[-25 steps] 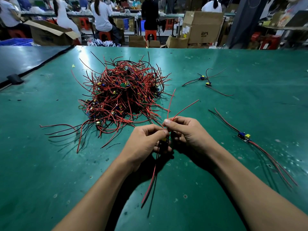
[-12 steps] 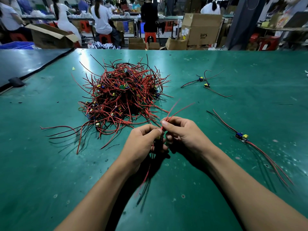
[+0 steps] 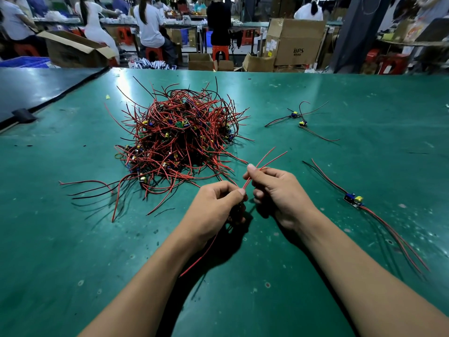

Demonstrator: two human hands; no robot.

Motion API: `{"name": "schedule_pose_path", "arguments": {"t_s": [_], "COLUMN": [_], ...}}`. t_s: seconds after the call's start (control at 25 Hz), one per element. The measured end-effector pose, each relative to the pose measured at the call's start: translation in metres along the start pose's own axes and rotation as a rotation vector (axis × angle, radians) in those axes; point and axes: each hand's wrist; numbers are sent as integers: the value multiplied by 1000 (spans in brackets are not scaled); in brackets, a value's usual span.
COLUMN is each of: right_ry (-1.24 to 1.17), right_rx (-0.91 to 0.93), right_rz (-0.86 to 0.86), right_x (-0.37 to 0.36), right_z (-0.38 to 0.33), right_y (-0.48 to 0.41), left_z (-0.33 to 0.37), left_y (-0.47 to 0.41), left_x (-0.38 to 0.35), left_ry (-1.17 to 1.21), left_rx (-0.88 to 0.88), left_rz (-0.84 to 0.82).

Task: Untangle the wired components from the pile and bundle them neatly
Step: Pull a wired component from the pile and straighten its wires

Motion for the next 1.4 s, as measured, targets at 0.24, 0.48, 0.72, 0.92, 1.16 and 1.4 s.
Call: {"name": "schedule_pose_path", "arguments": {"t_s": [0.24,0.48,0.72,0.92,1.16,1.4], "right_ry": [-346,-210,127,86,-18,-345], "right_rx": [-130,-105,-10,13,87,-151], "right_rz": [21,-42,-231,-8,231,55], "right_x": [9,7,-6,7,11,22], "right_z": [-10,-10,3,-1,-4,-19], "right_y": [-6,0,11,1,-5,-5], "left_z": [0,-2,-2,1,3,4], "left_y": [1,1,0,0,3,2], "left_x": [1,0,1,2,3,6], "left_ry": [-67,-81,-63,-87,-64,-70], "left_rx": [-9,-38,-69,-35,5,14], "left_rz": [-42,5,56,-28,-92,-157]}}
Point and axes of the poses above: each hand's wrist, its own y-axis away from the middle knuckle, its own x-axis out of the back of the hand, z = x × y, and after that the axes turned 11 degrees about y, right-handed
